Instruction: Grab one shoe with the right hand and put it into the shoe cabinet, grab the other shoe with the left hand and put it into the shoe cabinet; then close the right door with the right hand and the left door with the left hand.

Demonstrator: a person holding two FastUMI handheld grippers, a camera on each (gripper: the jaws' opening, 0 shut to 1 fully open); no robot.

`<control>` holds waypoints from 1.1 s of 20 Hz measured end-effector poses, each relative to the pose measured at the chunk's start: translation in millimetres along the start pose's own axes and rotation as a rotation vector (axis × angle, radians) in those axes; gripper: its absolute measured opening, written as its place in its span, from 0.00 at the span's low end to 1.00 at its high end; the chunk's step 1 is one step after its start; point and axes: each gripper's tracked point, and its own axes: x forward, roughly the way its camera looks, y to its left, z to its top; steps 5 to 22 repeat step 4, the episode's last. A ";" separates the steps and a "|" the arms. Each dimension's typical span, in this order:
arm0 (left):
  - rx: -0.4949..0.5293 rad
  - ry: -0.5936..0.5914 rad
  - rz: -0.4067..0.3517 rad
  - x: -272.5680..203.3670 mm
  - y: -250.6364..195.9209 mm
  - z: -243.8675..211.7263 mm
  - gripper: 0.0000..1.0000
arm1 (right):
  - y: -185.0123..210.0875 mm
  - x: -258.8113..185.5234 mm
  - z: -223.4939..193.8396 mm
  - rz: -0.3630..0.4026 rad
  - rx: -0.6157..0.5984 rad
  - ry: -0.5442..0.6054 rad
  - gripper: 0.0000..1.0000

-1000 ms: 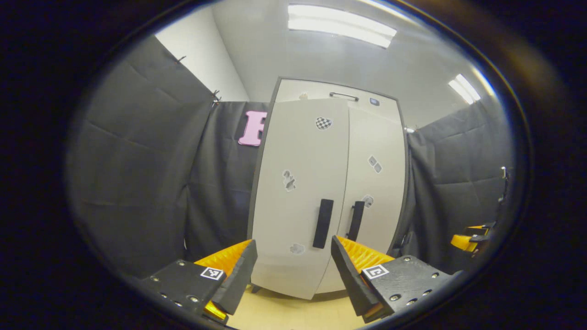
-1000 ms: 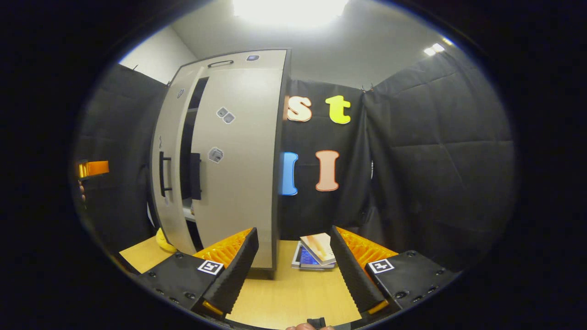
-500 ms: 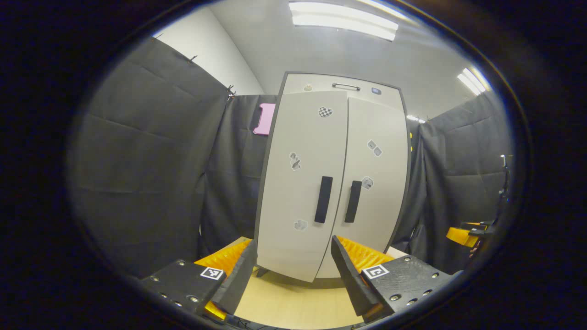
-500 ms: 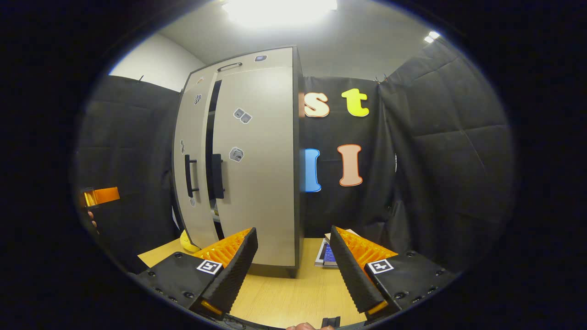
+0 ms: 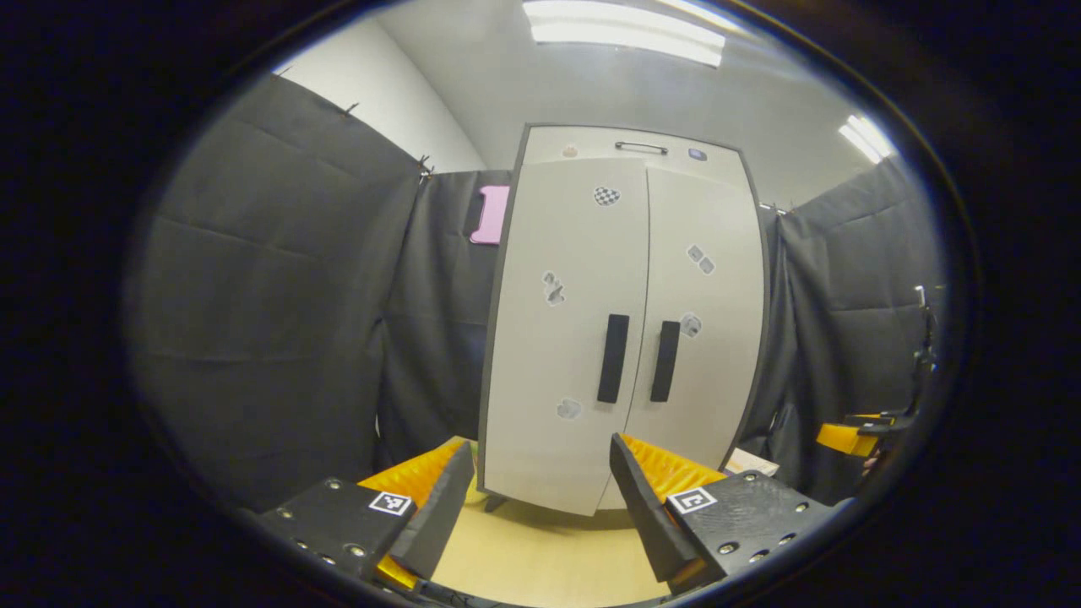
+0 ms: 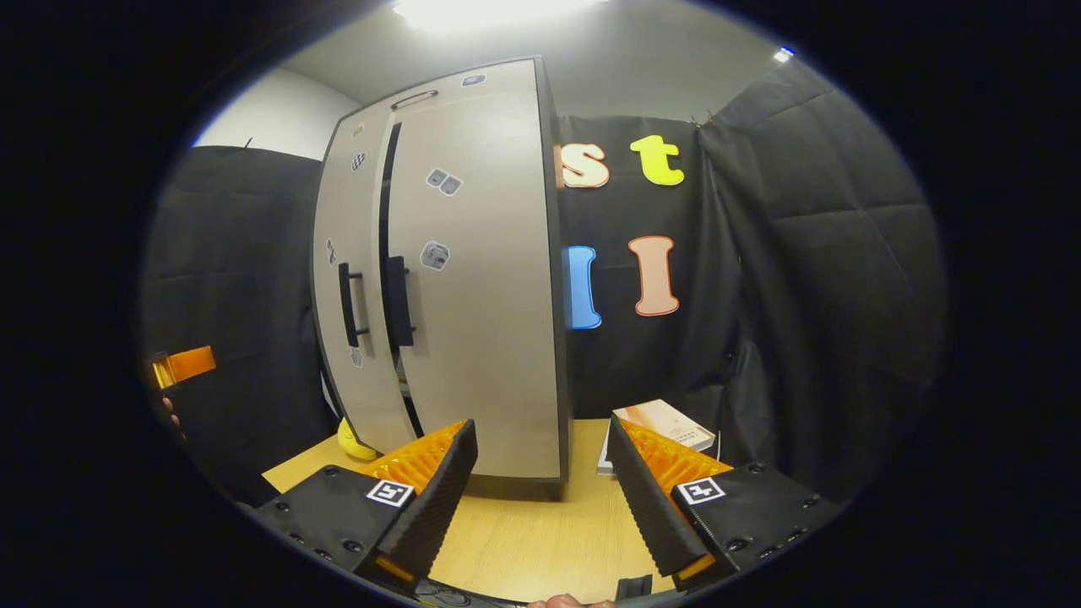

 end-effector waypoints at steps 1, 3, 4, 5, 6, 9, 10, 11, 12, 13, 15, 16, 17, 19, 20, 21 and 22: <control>0.001 -0.003 -0.004 5.2 1.4 0.6 0.93 | 2.7 3.5 -3.1 -0.002 -0.002 0.010 0.97; 0.011 -0.017 0.015 13.7 12.0 1.9 0.93 | 5.9 13.3 -7.4 -0.013 -0.011 0.023 0.92; 0.021 -0.017 0.027 16.3 17.1 0.4 0.93 | 7.2 19.1 -8.8 -0.018 -0.013 0.027 0.97; 0.021 -0.017 0.027 16.3 17.1 0.4 0.93 | 7.2 19.1 -8.8 -0.018 -0.013 0.027 0.97; 0.021 -0.017 0.027 16.3 17.1 0.4 0.93 | 7.2 19.1 -8.8 -0.018 -0.013 0.027 0.97; 0.021 -0.017 0.027 16.3 17.1 0.4 0.93 | 7.2 19.1 -8.8 -0.018 -0.013 0.027 0.97; 0.021 -0.017 0.027 16.3 17.1 0.4 0.93 | 7.2 19.1 -8.8 -0.018 -0.013 0.027 0.97; 0.021 -0.017 0.027 16.3 17.1 0.4 0.93 | 7.2 19.1 -8.8 -0.018 -0.013 0.027 0.97; 0.021 -0.017 0.027 16.3 17.1 0.4 0.93 | 7.2 19.1 -8.8 -0.018 -0.013 0.027 0.97; 0.021 -0.017 0.027 16.3 17.1 0.4 0.93 | 7.2 19.1 -8.8 -0.018 -0.013 0.027 0.97; 0.021 -0.017 0.027 16.3 17.1 0.4 0.93 | 7.2 19.1 -8.8 -0.018 -0.013 0.027 0.97; 0.021 -0.017 0.027 16.3 17.1 0.4 0.93 | 7.2 19.1 -8.8 -0.018 -0.013 0.027 0.97; 0.021 -0.017 0.027 16.3 17.1 0.4 0.93 | 7.2 19.1 -8.8 -0.018 -0.013 0.027 0.97; 0.021 -0.017 0.027 16.3 17.1 0.4 0.93 | 7.2 19.1 -8.8 -0.018 -0.013 0.027 0.97; 0.021 -0.017 0.027 16.3 17.1 0.4 0.93 | 7.2 19.1 -8.8 -0.018 -0.013 0.027 0.97; 0.021 -0.017 0.027 16.3 17.1 0.4 0.93 | 7.2 19.1 -8.8 -0.018 -0.013 0.027 0.97; 0.021 -0.017 0.027 16.3 17.1 0.4 0.93 | 7.2 19.1 -8.8 -0.018 -0.013 0.027 0.97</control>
